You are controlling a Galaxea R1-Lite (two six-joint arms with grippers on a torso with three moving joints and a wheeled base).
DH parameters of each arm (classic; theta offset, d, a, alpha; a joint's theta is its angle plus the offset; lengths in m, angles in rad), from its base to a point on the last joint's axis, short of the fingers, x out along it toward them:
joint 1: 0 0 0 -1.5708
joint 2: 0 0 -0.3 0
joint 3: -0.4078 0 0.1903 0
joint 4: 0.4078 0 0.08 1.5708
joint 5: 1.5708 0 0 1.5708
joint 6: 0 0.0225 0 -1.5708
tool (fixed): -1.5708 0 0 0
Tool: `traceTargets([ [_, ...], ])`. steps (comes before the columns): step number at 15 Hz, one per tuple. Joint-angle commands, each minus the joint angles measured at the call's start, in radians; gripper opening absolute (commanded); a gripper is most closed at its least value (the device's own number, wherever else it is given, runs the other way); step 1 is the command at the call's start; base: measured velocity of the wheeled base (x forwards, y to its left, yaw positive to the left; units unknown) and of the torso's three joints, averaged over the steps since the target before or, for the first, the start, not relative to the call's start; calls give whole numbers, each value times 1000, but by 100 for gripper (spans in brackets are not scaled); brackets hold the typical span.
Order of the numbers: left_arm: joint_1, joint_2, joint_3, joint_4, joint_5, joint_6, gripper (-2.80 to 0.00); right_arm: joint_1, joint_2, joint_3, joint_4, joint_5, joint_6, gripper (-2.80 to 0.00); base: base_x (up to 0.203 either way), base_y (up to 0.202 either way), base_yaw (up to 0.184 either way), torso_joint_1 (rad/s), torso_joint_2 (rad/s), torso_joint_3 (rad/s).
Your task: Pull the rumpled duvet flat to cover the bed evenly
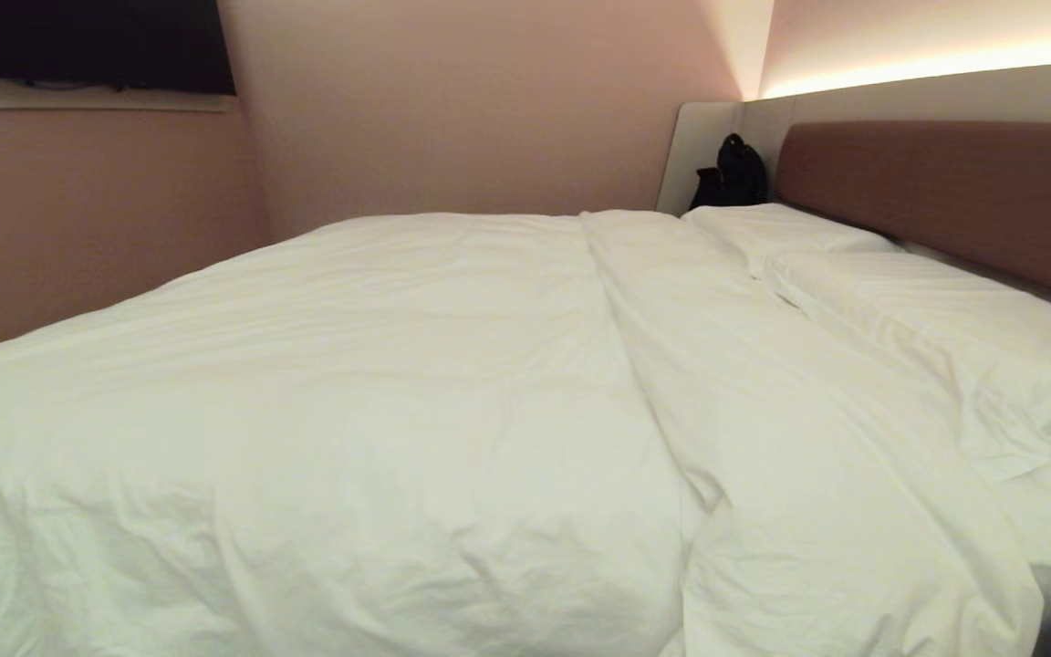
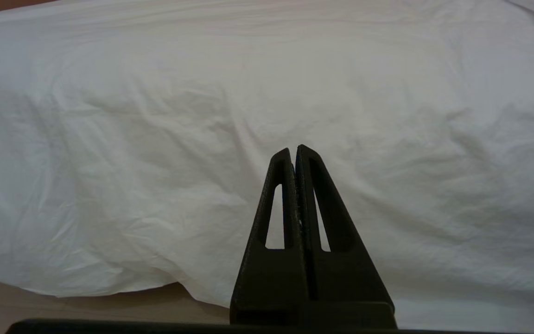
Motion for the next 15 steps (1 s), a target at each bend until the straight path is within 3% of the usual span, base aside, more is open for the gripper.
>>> traceTargets([
  [1,0,1,0,0,-1,0,-280,-1,-105,-1,54,17,187,-280,0,0,0,0,0,0],
  [5,0,1,0,0,-1,0,-280,7,-221,3,96,34,172,-280,0,0,0,0,0,0],
  [8,0,1,0,0,-1,0,-280,44,-351,4,109,59,116,-280,0,0,0,0,0,0],
  [11,0,1,0,0,-1,0,-280,184,-475,-4,112,56,93,-280,0,0,0,0,0,0],
  [15,0,1,0,0,-1,0,-280,251,-645,9,106,45,86,-280,0,0,0,0,0,0],
])
